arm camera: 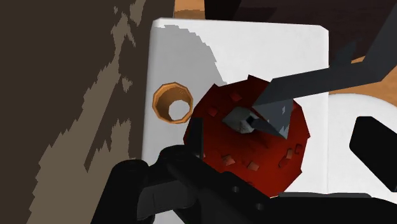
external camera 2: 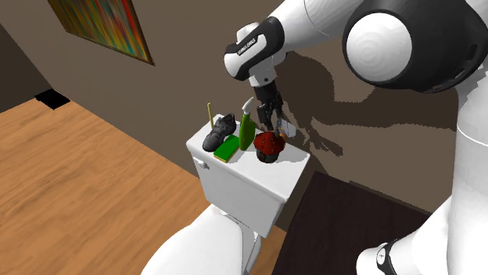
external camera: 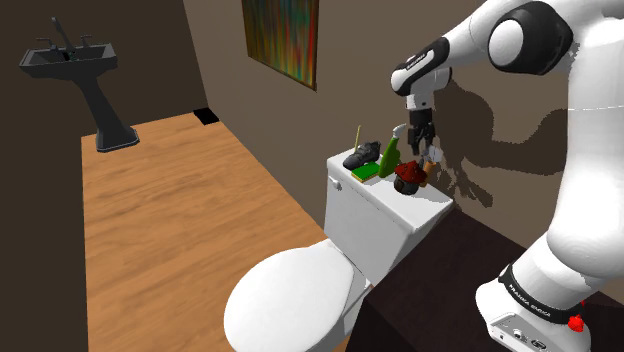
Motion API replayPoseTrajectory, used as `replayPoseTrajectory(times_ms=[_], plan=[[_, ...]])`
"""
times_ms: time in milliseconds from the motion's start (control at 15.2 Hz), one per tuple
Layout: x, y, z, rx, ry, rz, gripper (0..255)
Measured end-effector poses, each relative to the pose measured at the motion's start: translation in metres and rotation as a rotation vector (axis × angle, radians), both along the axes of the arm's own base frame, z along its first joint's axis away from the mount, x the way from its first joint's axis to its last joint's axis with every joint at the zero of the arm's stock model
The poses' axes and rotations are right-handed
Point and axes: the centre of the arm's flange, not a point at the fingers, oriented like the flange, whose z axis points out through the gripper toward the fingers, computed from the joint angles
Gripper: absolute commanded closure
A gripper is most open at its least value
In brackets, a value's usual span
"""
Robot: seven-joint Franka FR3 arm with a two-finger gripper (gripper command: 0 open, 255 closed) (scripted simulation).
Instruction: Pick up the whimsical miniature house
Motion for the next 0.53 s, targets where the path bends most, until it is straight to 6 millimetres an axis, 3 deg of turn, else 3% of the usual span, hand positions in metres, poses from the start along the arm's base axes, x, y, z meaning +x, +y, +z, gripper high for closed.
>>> replayPoseTrajectory(times_ms=[66, 132, 528], plan=[[-0.0006, 0.0007, -0.0044, 0.0, 0.0, 0.0, 0], [-0.0009, 0.0006, -0.0065, 0.0, 0.0, 0.0, 255], [-0.0015, -0.0002, -0.0077, -0.001, -0.001, 0.0, 255]])
